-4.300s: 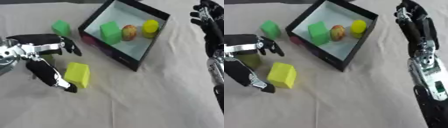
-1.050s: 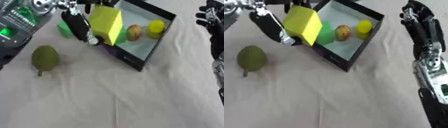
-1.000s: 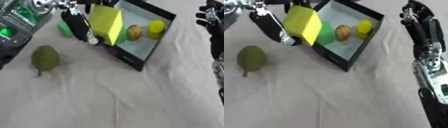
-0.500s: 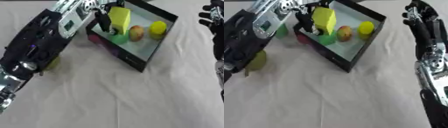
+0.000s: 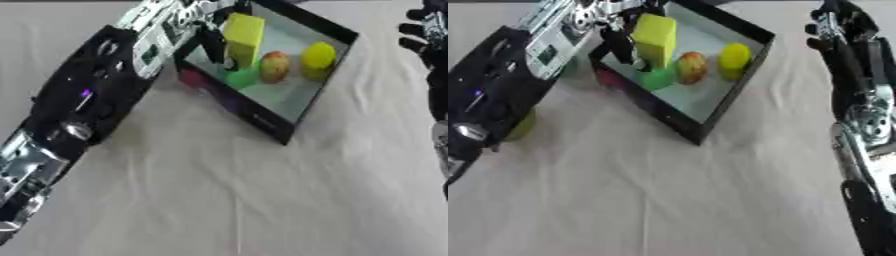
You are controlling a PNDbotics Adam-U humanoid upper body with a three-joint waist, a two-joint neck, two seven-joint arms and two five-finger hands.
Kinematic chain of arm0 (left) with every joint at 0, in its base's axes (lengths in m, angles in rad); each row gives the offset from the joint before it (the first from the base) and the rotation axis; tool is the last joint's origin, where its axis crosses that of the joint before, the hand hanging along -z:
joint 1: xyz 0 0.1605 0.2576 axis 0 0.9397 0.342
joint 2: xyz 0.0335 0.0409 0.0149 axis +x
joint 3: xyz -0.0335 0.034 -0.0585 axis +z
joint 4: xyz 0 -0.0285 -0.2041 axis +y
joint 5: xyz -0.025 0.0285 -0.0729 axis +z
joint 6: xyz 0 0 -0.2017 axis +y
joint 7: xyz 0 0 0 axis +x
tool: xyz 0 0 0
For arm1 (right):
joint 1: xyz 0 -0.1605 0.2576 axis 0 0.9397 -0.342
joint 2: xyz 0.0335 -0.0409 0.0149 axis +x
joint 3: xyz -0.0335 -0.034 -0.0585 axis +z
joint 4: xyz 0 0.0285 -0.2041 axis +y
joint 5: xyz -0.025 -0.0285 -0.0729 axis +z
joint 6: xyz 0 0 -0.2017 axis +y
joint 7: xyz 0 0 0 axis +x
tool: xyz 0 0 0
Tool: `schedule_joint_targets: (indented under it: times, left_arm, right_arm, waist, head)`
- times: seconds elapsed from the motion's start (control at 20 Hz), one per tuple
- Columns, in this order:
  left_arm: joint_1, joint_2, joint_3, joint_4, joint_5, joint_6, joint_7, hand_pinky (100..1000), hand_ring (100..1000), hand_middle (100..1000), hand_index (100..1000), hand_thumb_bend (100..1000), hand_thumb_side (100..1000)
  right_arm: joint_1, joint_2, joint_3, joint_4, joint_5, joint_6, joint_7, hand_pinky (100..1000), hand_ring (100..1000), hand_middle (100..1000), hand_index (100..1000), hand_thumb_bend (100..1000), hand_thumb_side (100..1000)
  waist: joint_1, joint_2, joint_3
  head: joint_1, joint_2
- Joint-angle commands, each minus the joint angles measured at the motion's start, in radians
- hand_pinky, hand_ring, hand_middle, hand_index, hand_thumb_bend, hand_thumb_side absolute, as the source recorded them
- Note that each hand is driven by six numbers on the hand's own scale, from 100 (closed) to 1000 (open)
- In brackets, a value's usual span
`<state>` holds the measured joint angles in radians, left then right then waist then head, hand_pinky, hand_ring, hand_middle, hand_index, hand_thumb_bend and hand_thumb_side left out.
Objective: Pick up objects on the table and place them in the box.
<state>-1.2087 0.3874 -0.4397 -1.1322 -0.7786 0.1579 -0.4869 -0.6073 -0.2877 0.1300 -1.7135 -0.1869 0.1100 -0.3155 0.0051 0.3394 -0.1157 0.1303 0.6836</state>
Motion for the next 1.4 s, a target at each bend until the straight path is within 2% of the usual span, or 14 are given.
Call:
schedule_joint_targets:
  times: [0.05,0.15,0.55,0.9,1.15,1.4]
  left_arm:
    - [-0.025,0.007,0.018,-0.029,0.011,-0.001,0.020,702,810,825,893,693,332]
    - [-0.027,0.011,0.029,-0.053,0.022,0.009,0.036,695,811,815,899,750,339]
    - [-0.034,0.071,0.048,-0.118,0.077,0.047,0.045,682,805,795,864,687,311]
    - [-0.037,0.218,0.119,-0.169,0.179,0.076,-0.010,686,810,785,842,656,306]
    - [-0.003,0.320,0.164,-0.199,0.236,0.093,-0.078,691,811,774,830,639,320]
    - [0.041,0.391,0.182,-0.215,0.271,0.101,-0.154,723,830,785,843,661,350]
  right_arm:
    - [-0.016,-0.013,-0.001,-0.023,-0.001,0.000,0.004,803,776,721,833,100,566]
    - [-0.015,-0.013,-0.002,-0.025,-0.003,-0.003,0.001,802,771,719,833,100,557]
    - [-0.009,-0.020,-0.013,-0.040,-0.022,-0.025,-0.036,803,765,716,833,100,568]
    - [0.002,-0.034,-0.013,-0.026,-0.017,-0.020,-0.045,803,765,715,833,100,569]
    - [0.010,-0.045,-0.016,-0.025,-0.013,-0.016,-0.045,803,764,714,833,100,569]
    - [0.015,-0.052,-0.018,-0.023,-0.010,-0.013,-0.046,804,764,714,832,100,569]
  waist:
    - [-0.001,-0.020,-0.001]
    - [-0.002,-0.020,0.000]
    - [0.001,-0.025,0.008]
    - [0.008,-0.030,0.024]
    - [0.011,-0.031,0.033]
    - [0.013,-0.032,0.039]
  head:
    - [0.000,-0.006]
    - [0.000,-0.005]
    - [-0.009,0.001]
    - [-0.034,0.011]
    - [-0.051,0.008]
    - [-0.061,0.002]
